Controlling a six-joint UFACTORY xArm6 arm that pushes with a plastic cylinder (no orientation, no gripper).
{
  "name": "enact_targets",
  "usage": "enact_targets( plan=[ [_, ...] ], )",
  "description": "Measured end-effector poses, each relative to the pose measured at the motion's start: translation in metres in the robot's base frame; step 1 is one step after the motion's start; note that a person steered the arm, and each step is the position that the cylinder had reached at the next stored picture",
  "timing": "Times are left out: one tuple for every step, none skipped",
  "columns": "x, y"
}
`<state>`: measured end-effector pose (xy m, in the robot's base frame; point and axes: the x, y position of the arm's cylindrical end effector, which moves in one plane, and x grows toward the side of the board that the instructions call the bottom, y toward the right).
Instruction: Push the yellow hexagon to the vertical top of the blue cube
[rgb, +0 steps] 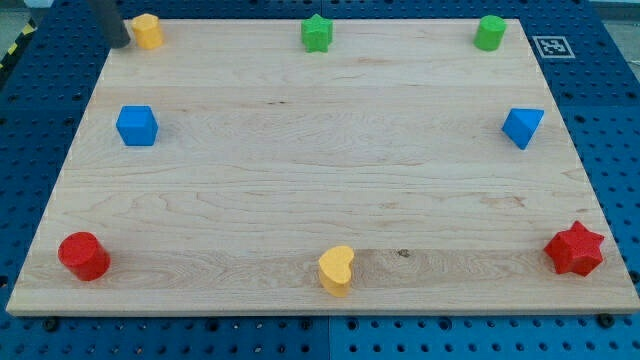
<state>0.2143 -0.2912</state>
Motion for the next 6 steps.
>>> enact_targets(
  plan=[
    [-0.023,0.002],
    [-0.023,0.005],
    [-0.016,0.051],
    [0.008,0.093],
    [0.021,0.109],
    [-0.001,0.148]
  ],
)
